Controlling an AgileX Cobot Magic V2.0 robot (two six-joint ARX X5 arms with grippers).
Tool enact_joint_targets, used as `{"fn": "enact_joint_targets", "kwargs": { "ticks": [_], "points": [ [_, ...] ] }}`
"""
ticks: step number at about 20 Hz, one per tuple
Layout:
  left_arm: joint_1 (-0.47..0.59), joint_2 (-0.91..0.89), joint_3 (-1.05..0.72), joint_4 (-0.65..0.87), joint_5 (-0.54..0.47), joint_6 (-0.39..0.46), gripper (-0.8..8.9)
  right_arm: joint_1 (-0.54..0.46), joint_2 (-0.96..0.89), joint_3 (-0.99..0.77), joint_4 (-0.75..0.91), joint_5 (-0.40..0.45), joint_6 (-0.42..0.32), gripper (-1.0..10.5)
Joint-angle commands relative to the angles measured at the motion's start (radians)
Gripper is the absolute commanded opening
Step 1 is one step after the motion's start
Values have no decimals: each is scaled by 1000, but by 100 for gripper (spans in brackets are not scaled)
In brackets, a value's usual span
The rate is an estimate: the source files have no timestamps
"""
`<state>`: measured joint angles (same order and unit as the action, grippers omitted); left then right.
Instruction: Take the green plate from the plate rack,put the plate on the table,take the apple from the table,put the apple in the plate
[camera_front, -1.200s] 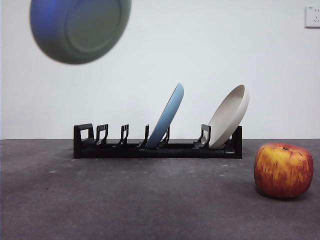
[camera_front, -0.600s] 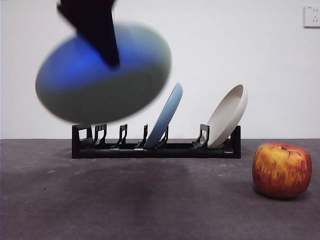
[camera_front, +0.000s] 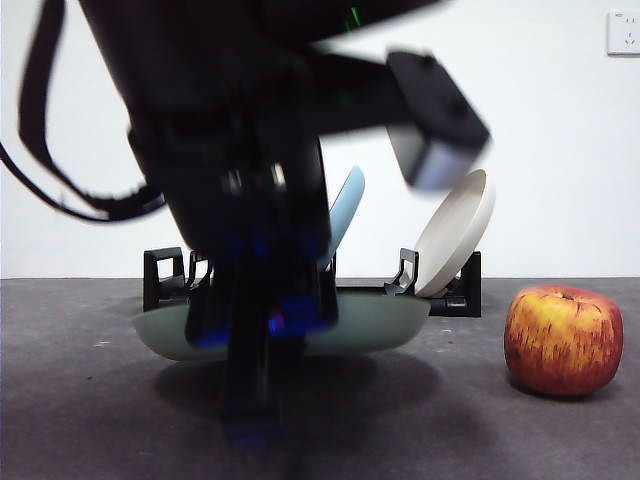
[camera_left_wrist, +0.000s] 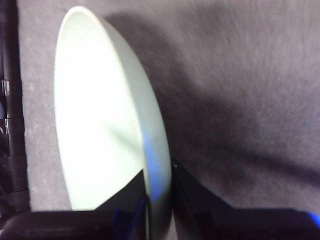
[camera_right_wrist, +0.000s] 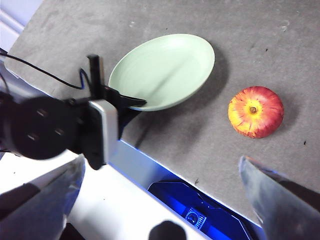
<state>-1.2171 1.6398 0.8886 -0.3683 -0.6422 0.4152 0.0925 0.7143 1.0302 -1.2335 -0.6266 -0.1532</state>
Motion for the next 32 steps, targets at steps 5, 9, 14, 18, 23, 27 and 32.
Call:
{"fn": "enact_joint_targets", "kwargs": {
  "ticks": [5, 9, 14, 18, 23, 27, 32],
  "points": [
    [-7, 114, -5, 38, 84, -84, 0, 3, -1, 2, 5, -3, 6, 626],
    [-5, 113, -3, 37, 134, -151, 192, 3, -1, 2, 5, -3, 6, 626],
    [-5, 95, 0, 21, 138, -155, 252, 3, -1, 2, 0, -3, 6, 626],
    [-5, 13, 53, -41, 120, -186, 252, 3, 6, 2, -1, 5, 6, 626],
    [-5, -165, 181, -156, 183, -275, 252, 3, 56, 2, 39, 61, 6, 628],
    [-5, -325, 298, -290, 248, -381, 252, 5, 158, 2, 134, 163, 14, 630],
    [-5, -492, 405, -403, 367, -473, 252, 67, 344, 2, 235, 249, 23, 631]
  ]
}}
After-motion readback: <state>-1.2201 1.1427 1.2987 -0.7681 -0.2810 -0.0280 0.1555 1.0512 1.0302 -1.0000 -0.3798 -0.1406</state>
